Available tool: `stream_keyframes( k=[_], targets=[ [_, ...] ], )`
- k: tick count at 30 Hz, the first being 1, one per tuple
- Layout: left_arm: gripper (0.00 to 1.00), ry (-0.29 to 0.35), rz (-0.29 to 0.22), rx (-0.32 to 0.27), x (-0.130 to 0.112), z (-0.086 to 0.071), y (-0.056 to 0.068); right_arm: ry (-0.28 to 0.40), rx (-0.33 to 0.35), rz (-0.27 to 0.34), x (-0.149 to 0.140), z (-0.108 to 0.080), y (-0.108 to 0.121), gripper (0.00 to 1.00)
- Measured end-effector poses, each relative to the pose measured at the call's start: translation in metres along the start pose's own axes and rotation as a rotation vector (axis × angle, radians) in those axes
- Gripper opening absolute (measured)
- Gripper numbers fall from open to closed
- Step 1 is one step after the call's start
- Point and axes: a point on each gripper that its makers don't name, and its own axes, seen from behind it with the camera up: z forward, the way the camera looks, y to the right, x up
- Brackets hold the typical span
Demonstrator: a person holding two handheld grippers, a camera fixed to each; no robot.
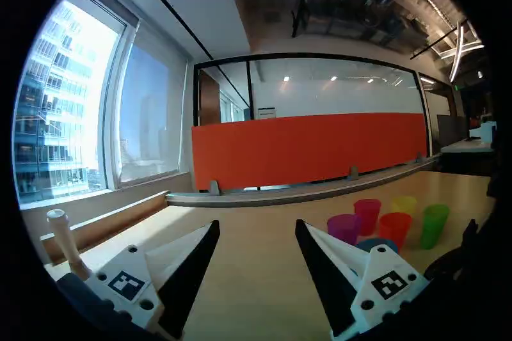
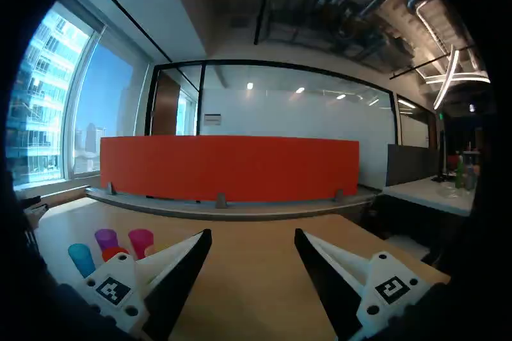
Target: Pour water
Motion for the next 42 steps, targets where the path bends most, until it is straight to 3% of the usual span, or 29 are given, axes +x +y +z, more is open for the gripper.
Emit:
stream_keyframes(
  k=[20,42],
  targets=[
    [0.87,-0.016,-0.045,-0.022,-0.023,0.001,0.012,0.000,0.001,-0.016,0.004,-0.001,-0.002,1.00],
    [0.87,-0.041,-0.070,-0.035,-0.030,0.002,0.012,0.003,0.001,-0.020,0.005,-0.001,-0.003,1.00]
  ],
)
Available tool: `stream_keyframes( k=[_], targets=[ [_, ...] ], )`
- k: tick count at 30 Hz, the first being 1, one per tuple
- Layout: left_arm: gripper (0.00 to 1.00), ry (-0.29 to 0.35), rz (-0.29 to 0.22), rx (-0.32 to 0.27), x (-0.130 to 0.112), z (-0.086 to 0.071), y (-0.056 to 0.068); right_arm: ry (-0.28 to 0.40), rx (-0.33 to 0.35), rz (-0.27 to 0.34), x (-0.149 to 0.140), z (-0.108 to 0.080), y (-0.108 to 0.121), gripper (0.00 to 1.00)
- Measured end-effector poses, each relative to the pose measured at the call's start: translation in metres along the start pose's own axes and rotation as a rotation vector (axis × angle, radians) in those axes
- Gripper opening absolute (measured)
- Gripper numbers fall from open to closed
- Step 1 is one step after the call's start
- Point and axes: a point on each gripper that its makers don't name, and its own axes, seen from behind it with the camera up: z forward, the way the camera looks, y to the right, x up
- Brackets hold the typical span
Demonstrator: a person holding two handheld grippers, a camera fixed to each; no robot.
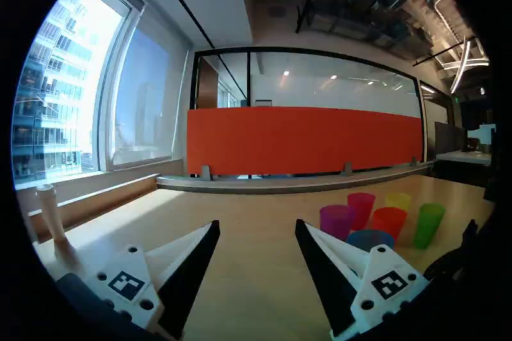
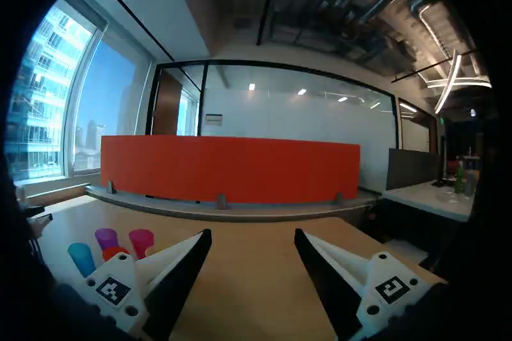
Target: Pour water
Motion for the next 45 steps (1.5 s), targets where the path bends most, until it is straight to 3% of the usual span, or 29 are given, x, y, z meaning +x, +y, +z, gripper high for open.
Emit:
stream_keyframes(
  k=[18,38,45],
  targets=[
    [0.87,-0.002,0.001,0.000,-0.001,0.000,0.000,0.047,0.021,-0.003,0.005,-0.003,0.001,1.00],
    [0.87,-0.002,0.001,0.000,0.000,0.000,0.000,0.085,0.054,0.066,-0.026,0.011,-0.010,1.00],
    [0.87,-0.002,0.001,0.000,0.000,0.000,0.000,0.060,0.064,0.095,-0.049,0.016,-0.011,1.00]
  ],
)
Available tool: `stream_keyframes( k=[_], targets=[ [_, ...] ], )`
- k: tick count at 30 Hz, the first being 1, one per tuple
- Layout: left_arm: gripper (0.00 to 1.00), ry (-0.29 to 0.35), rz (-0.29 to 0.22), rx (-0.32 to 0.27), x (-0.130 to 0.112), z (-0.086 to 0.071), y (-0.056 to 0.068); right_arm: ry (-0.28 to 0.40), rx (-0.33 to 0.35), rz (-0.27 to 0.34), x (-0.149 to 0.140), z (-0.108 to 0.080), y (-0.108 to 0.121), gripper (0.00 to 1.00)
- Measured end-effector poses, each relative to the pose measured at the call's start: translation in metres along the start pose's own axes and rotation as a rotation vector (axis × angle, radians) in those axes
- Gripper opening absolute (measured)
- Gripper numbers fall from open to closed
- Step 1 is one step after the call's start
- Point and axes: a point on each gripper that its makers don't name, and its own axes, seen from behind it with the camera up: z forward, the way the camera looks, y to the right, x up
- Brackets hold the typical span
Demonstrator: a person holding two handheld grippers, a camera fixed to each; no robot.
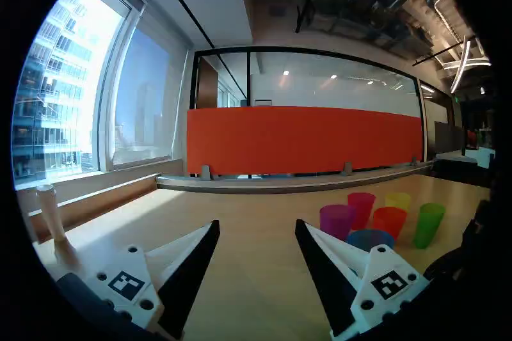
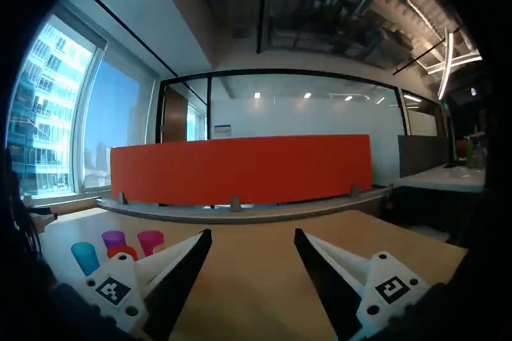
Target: Pour water
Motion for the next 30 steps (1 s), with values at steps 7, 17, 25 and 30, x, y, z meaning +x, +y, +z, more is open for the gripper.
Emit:
stream_keyframes(
  k=[7,17,25,30],
  targets=[
    [0.87,0.000,0.000,0.000,0.000,0.000,0.000,-0.017,-0.009,-0.002,-0.016,0.002,0.006,1.00],
    [0.87,0.000,0.000,0.000,0.000,0.000,0.000,-0.035,-0.015,-0.030,-0.031,0.006,0.011,1.00],
    [0.87,0.000,0.000,0.000,0.000,0.000,-0.001,-0.046,-0.024,-0.059,-0.040,0.006,0.014,1.00],
    [0.87,0.000,0.000,0.000,0.000,0.000,-0.001,-0.048,-0.022,-0.061,-0.043,0.007,0.014,1.00]
  ],
)
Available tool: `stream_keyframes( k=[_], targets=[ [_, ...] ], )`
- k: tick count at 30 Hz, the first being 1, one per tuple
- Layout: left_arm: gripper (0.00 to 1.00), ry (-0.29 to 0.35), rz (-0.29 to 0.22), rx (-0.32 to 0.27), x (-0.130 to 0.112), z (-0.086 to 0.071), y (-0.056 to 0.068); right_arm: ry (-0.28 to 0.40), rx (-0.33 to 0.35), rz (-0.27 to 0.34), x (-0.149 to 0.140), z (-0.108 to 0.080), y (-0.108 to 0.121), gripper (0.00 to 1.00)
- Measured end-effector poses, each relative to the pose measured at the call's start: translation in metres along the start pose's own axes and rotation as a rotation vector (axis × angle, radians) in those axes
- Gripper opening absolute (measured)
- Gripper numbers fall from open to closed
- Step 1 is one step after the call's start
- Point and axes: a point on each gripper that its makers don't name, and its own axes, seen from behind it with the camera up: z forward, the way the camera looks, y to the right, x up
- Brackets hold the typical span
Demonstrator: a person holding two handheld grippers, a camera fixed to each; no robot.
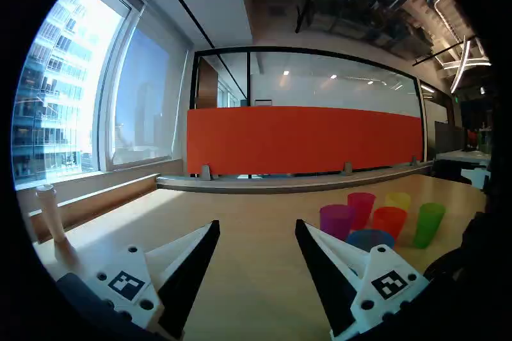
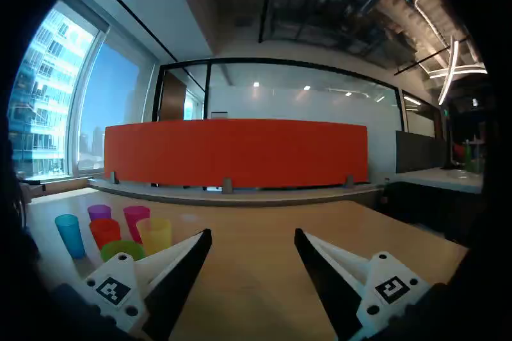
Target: Pour water
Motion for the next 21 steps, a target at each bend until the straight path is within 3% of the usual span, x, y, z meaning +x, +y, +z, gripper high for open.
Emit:
stream_keyframes(
  k=[21],
  targets=[
    [0.87,0.000,0.000,0.000,0.0000,0.0002,0.0006,-0.012,0.000,0.009,-0.0041,0.0014,0.0018,1.00]
  ],
)
